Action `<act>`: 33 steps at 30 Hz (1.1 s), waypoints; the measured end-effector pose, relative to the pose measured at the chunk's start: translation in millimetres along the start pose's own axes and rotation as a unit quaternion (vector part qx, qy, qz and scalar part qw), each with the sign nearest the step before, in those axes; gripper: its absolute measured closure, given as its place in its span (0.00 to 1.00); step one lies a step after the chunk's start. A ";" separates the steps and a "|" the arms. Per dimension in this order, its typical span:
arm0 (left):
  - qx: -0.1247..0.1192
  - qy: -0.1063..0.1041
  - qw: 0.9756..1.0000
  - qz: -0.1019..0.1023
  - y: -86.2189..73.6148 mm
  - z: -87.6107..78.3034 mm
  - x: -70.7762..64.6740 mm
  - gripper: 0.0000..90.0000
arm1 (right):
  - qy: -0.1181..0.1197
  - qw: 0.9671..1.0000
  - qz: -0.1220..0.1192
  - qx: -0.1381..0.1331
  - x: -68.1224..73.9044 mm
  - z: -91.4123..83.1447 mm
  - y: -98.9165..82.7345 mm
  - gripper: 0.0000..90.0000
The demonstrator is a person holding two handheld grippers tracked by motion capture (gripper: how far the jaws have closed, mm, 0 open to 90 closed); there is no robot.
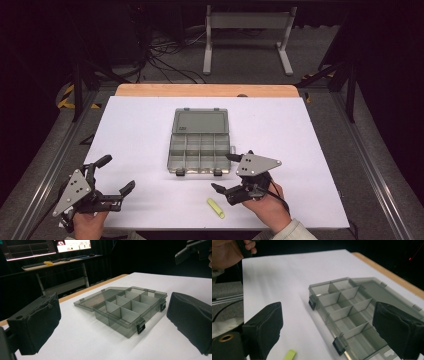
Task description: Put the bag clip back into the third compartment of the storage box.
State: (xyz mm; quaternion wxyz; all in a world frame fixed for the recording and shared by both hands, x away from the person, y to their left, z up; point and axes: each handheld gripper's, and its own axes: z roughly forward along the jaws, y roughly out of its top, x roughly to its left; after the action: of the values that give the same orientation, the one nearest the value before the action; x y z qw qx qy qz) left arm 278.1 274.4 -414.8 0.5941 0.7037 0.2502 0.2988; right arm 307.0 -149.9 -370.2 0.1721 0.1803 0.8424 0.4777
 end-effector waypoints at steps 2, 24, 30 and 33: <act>0.000 0.000 1.000 0.001 0.1 0.2 -0.2 0.00 | 0.004 1.000 0.004 0.016 3.1 2.7 0.1 0.16; 0.000 -0.003 1.000 0.002 0.6 1.0 0.1 0.00 | 0.054 0.979 0.036 0.192 18.8 37.0 -11.0 0.21; -0.003 -0.003 1.000 0.000 0.6 1.7 -0.2 0.00 | 0.061 0.971 0.037 0.226 22.7 45.6 -15.1 0.23; -0.001 -0.003 1.000 0.001 0.6 1.5 0.1 0.00 | 0.064 0.967 0.043 0.243 25.0 49.3 -16.6 0.24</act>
State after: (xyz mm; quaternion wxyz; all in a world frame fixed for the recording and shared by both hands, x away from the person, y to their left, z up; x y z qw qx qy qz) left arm 279.2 273.3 -414.4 0.5952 0.7044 0.2471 0.2974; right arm 305.6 -109.5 -411.4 0.0483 0.2216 0.9339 0.2764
